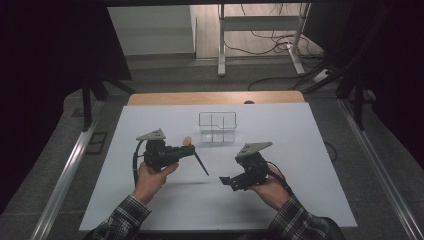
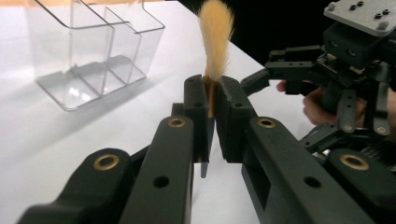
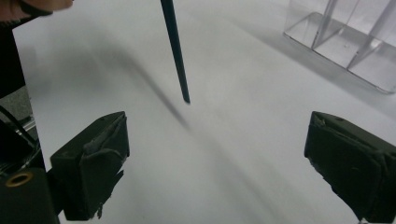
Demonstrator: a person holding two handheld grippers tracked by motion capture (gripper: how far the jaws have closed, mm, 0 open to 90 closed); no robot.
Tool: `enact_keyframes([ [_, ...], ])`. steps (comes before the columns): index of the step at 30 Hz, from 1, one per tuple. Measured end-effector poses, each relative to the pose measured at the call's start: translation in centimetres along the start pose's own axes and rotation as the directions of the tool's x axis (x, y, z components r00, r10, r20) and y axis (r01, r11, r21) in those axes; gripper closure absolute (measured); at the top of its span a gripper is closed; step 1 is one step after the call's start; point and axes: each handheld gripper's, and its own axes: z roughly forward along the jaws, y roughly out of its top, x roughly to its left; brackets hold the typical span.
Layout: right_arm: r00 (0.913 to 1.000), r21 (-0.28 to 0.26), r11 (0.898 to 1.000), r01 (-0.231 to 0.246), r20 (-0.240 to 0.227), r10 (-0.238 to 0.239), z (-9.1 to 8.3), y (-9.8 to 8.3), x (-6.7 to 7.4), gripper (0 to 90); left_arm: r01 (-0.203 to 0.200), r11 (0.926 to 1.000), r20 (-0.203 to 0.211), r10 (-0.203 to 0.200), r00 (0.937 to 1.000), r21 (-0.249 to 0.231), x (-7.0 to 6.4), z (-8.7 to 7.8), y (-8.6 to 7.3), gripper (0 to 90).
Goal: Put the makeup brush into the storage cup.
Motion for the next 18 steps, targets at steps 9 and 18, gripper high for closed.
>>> enact_keyframes([
  [9,0.9998,-0.002,1.0,-0.003,0.021,0.003,-1.3,-0.9,-0.5,4.0,-0.036,0.9993,-0.05,0.037,0.9981,0.012,0.1,-0.2,0.7,84.3],
  [18,0.9989,-0.003,1.0,-0.004,0.046,0.005,-2.6,-1.9,-0.9,3.1,-0.069,0.9975,-0.096,0.07,0.9929,0.019,0.4,-0.3,1.4,84.3],
])
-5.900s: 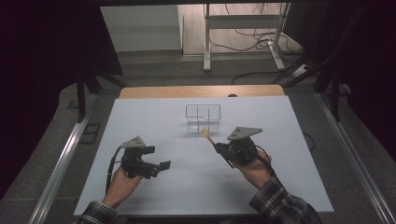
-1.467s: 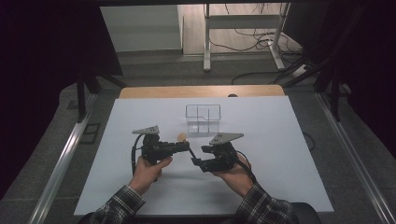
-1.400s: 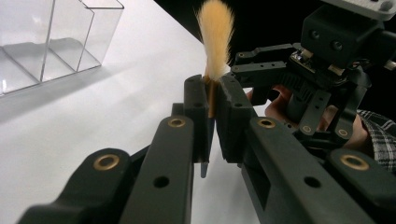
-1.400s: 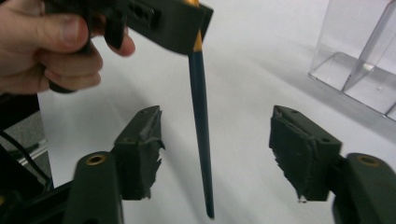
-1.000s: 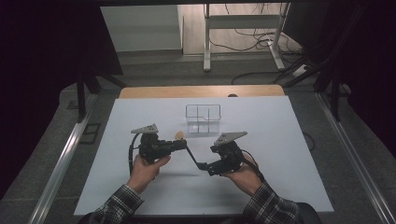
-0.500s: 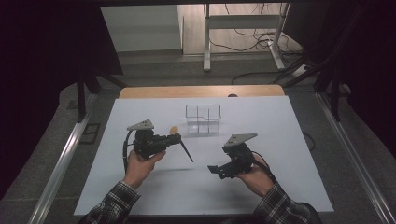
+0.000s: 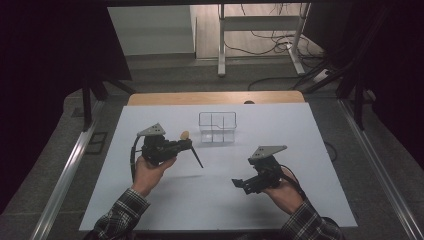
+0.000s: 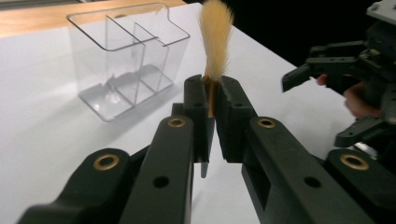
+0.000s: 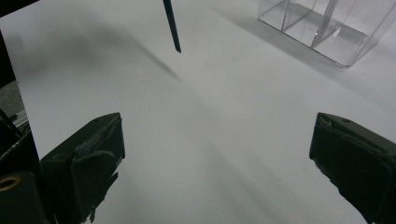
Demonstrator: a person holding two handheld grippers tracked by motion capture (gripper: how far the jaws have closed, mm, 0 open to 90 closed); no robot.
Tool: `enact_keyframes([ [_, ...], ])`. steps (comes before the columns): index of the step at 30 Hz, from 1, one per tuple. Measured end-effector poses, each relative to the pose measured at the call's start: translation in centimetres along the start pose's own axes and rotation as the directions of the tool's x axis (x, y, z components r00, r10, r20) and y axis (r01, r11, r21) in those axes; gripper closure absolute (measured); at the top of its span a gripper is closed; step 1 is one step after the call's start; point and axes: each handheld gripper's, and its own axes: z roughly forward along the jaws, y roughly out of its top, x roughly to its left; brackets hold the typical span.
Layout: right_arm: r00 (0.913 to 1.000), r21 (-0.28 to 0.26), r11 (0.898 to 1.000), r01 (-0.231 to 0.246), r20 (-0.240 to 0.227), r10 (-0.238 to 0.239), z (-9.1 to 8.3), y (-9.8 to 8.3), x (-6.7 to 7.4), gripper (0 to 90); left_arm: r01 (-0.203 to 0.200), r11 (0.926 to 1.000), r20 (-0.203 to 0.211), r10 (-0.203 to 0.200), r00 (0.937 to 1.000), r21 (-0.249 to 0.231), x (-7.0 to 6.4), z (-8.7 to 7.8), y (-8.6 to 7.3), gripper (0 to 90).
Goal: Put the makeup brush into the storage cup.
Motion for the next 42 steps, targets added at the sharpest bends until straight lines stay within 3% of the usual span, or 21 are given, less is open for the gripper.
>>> enact_keyframes([
  [13,0.9989,0.017,1.0,0.002,0.046,-0.003,-1.5,-1.3,-0.4,3.1,-0.014,0.9998,-0.045,0.014,0.9989,-0.01,0.9,-0.4,0.7,84.3],
  [42,0.9925,0.032,0.997,-0.074,0.1,0.07,-4.5,-4.4,-1.6,3.1,-0.057,0.9983,-0.1,0.055,0.9935,-0.016,2.0,-0.5,3.3,84.3],
])
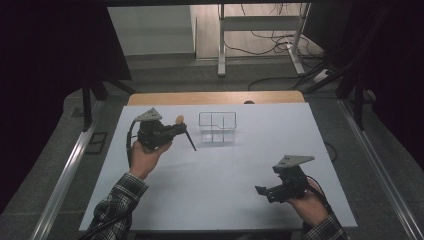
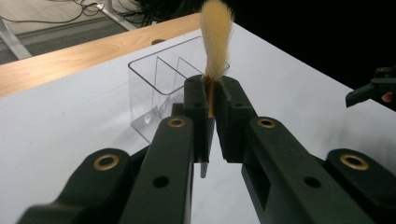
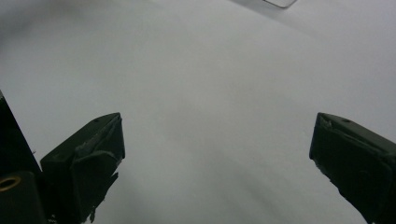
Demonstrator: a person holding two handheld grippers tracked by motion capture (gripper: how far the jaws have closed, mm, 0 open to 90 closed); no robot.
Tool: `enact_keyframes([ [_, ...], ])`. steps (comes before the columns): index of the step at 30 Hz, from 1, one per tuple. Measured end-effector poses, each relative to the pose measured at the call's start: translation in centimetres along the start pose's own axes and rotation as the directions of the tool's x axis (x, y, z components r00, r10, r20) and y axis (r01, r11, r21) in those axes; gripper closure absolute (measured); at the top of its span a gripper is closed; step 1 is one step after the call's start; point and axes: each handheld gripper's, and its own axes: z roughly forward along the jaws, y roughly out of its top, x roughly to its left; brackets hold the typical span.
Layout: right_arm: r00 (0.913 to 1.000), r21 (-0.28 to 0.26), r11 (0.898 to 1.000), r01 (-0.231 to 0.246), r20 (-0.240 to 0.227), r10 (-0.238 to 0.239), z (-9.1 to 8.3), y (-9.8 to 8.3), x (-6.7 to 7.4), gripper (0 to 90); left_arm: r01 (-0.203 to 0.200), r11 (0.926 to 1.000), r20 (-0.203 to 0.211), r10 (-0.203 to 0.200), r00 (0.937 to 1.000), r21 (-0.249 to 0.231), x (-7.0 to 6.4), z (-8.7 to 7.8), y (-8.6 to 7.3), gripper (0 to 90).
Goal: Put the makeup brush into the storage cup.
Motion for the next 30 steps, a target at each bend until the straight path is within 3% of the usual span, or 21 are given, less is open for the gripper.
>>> enact_keyframes([
  [10,0.9998,0.016,1.0,-0.015,0.016,0.015,-0.5,-0.9,-0.6,3.1,-0.007,1.0,-0.018,0.007,0.9998,-0.002,0.3,0.2,0.8,84.3],
  [21,0.9969,-0.039,0.997,-0.073,0.026,0.074,-1.6,-1.8,-1.3,2.8,-0.024,0.9997,-0.045,0.024,0.9987,-0.001,0.7,0.3,2.0,84.3],
  [30,0.9968,-0.029,0.997,-0.076,0.023,0.077,-1.5,-1.8,-1.3,2.8,-0.041,0.999,-0.056,0.04,0.9977,-0.016,0.8,0.3,3.4,84.3],
])
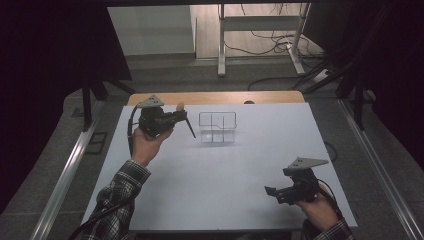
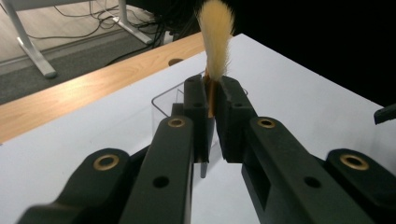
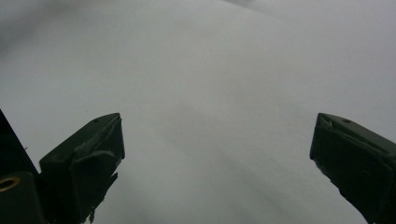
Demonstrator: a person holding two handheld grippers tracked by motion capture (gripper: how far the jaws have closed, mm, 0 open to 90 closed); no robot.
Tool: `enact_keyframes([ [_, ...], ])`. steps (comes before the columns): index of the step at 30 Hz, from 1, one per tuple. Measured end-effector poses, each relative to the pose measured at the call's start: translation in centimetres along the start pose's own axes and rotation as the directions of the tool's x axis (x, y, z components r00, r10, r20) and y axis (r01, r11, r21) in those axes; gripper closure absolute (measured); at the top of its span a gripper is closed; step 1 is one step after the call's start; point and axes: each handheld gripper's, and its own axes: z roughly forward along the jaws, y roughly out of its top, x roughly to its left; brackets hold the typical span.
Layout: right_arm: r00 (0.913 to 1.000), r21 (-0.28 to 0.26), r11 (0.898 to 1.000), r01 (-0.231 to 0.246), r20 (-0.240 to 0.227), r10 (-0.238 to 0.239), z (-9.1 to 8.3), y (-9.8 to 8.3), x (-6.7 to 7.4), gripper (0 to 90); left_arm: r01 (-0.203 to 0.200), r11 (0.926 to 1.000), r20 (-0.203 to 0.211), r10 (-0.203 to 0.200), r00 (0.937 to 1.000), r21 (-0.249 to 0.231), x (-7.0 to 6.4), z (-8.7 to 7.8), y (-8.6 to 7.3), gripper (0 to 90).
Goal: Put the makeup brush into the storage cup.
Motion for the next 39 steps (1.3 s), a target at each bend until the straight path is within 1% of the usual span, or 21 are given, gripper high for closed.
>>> enact_keyframes([
  [3,1.0,0.001,1.0,-0.003,-0.001,0.003,0.0,0.0,0.0,2.9,-0.005,1.0,-0.008,0.005,1.0,-0.009,0.2,0.0,0.6,84.3],
  [11,1.0,0.006,1.0,-0.002,0.0,0.002,0.0,0.0,0.0,3.0,-0.001,0.9994,-0.005,0.001,1.0,-0.035,0.4,-0.1,1.7,84.3],
  [23,1.0,0.014,1.0,-0.001,-0.003,0.001,0.1,0.0,0.0,3.6,-0.016,0.9984,-0.016,0.015,0.9998,-0.054,0.4,0.3,2.7,84.3],
  [30,1.0,0.02,1.0,0.002,-0.006,-0.002,0.1,0.0,0.0,4.0,-0.013,0.9978,-0.024,0.012,0.9996,-0.065,0.4,1.1,3.0,84.3],
  [31,1.0,0.021,1.0,0.002,-0.007,-0.002,0.2,0.0,0.0,4.1,-0.015,0.9979,-0.028,0.014,0.9995,-0.064,0.4,1.4,3.1,84.3],
  [34,1.0,0.022,1.0,0.003,-0.008,-0.003,0.2,0.0,0.0,4.2,-0.023,0.9982,-0.029,0.021,0.9994,-0.055,0.4,1.7,3.1,84.3],
  [35,1.0,0.022,1.0,0.003,-0.008,-0.003,0.2,0.0,0.0,4.2,-0.018,0.9982,-0.032,0.017,0.9994,-0.057,0.3,1.9,3.1,84.3],
  [39,0.9999,0.024,1.0,0.004,-0.01,-0.004,0.2,0.0,-0.1,4.3,-0.024,0.9984,-0.038,0.022,0.999,-0.051,0.3,2.5,3.1,84.3],
])
